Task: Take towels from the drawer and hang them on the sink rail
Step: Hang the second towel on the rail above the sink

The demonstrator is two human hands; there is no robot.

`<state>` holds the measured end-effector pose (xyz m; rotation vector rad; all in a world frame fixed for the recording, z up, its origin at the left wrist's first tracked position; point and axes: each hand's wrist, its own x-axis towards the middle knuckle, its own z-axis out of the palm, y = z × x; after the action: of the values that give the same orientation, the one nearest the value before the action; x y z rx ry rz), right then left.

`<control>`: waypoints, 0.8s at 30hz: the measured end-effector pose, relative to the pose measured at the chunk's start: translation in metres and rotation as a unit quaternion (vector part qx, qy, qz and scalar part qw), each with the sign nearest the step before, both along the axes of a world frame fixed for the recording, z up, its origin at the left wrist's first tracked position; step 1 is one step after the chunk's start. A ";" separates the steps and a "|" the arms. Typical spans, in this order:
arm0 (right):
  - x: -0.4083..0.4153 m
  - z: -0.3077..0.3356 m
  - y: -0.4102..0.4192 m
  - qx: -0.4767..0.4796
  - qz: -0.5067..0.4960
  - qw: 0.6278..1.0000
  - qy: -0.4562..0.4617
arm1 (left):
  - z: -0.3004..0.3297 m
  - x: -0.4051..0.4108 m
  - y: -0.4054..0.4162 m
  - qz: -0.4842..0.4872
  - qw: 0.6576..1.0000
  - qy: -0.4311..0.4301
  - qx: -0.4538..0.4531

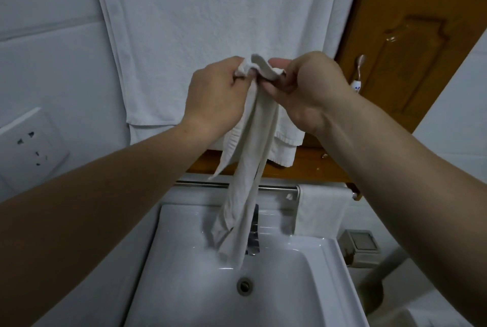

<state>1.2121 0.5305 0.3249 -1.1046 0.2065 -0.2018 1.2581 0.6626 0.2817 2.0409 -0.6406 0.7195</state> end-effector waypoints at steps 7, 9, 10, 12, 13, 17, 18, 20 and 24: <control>0.002 -0.020 -0.014 -0.254 0.001 0.967 -0.013 | 0.010 0.002 -0.004 0.045 0.999 -0.011 0.029; 0.000 -0.025 -0.017 -0.336 -0.036 0.941 -0.010 | 0.015 0.007 -0.001 0.069 0.997 -0.007 0.028; 0.000 -0.027 -0.017 -0.364 -0.051 0.930 -0.008 | 0.017 0.008 0.000 0.075 0.996 -0.011 0.037; 0.002 -0.034 -0.016 -0.424 -0.082 0.902 -0.027 | 0.018 0.007 0.003 0.077 0.995 -0.028 0.060; 0.002 -0.036 -0.016 -0.470 -0.096 0.876 -0.046 | 0.017 0.006 0.004 0.077 0.994 -0.039 0.070; -0.001 -0.055 -0.012 -0.545 -0.080 0.830 -0.087 | 0.022 0.006 0.010 0.098 0.990 -0.062 0.080; -0.002 -0.063 -0.011 -0.560 -0.073 0.821 -0.082 | 0.024 0.007 0.012 0.102 0.991 -0.055 0.068; -0.003 -0.080 -0.008 -0.596 -0.073 0.797 -0.065 | 0.028 0.012 0.018 0.102 0.994 -0.032 0.034; -0.004 -0.100 -0.010 -0.595 -0.076 0.799 -0.031 | 0.026 0.014 0.025 0.112 0.992 -0.016 0.057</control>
<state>1.2083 0.5208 0.2247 -2.3448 0.0896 -0.5531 1.2724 0.6879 0.3073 2.2354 -0.4843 0.8643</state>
